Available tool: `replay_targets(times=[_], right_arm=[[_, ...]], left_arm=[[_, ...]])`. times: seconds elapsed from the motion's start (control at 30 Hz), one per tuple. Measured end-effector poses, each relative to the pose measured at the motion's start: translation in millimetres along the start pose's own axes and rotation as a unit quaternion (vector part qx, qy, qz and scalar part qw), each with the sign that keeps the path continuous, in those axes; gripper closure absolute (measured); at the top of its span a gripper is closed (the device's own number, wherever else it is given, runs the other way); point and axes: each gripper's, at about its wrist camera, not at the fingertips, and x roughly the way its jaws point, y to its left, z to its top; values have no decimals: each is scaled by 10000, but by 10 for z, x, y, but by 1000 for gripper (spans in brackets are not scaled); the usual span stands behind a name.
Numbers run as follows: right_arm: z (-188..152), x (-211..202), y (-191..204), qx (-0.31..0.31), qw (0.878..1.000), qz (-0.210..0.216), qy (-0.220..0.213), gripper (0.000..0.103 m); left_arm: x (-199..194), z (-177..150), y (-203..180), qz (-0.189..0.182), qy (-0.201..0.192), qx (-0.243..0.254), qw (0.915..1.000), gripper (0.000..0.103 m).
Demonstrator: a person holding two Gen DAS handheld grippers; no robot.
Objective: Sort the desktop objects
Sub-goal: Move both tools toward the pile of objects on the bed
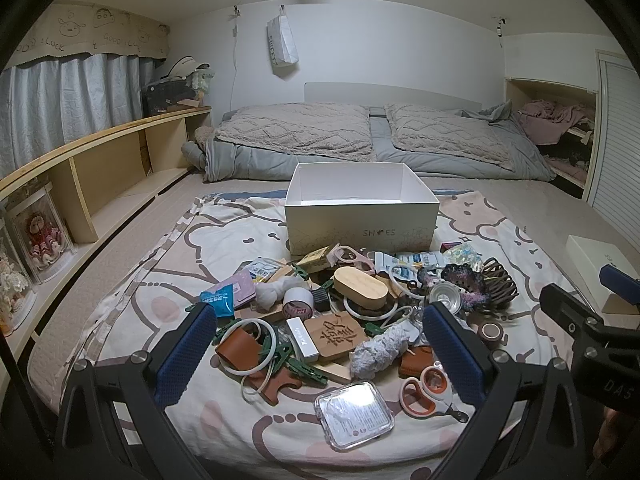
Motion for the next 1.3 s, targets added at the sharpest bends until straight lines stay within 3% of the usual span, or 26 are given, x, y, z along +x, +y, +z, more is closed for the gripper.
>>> replay_targets(times=[0.63, 1.3], right_arm=[[-87, 128, -38, 35, 9998, 9, 216, 0], [-428, 546, -93, 221, 9952, 43, 957, 0]], left_arm=[[171, -79, 49, 25, 209, -42, 9998, 0], [610, -490, 29, 115, 1041, -10, 9945, 0]])
